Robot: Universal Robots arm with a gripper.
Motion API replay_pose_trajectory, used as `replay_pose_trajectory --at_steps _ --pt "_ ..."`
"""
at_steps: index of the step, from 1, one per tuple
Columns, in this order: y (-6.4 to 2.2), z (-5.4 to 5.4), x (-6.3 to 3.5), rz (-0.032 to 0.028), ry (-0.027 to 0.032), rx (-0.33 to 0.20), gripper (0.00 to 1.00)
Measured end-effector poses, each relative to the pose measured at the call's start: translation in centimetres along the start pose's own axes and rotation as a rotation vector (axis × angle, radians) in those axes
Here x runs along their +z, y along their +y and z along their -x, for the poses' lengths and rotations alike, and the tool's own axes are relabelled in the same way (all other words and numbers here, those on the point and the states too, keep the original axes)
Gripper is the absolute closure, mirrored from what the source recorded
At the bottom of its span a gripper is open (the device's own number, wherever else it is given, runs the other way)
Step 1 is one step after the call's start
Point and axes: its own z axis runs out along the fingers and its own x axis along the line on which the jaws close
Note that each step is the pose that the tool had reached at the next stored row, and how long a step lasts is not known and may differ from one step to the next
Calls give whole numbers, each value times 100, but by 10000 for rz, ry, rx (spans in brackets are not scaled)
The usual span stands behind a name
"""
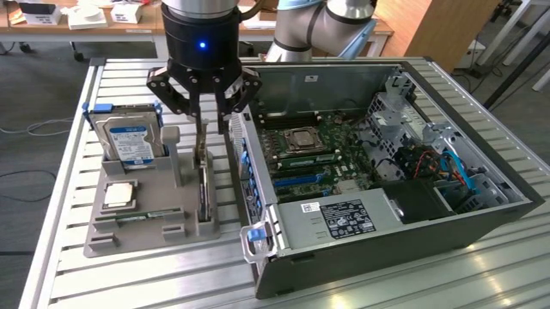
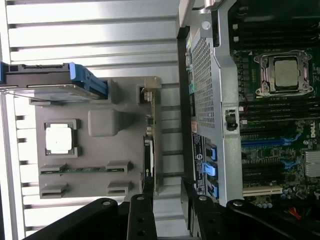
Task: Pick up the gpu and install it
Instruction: 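Pick up the gpu and move the gpu toward the slot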
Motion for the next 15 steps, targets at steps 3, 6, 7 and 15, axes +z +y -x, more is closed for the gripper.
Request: replay_pose_trajectory --at_steps 3,6,7,15 --pt "0 -4 1 0 0 -1 64" --pt "-3 -6 42 0 0 0 64" --pt "-3 -7 59 -1 1 1 64" --pt "-11 -21 204 -1 0 1 64"
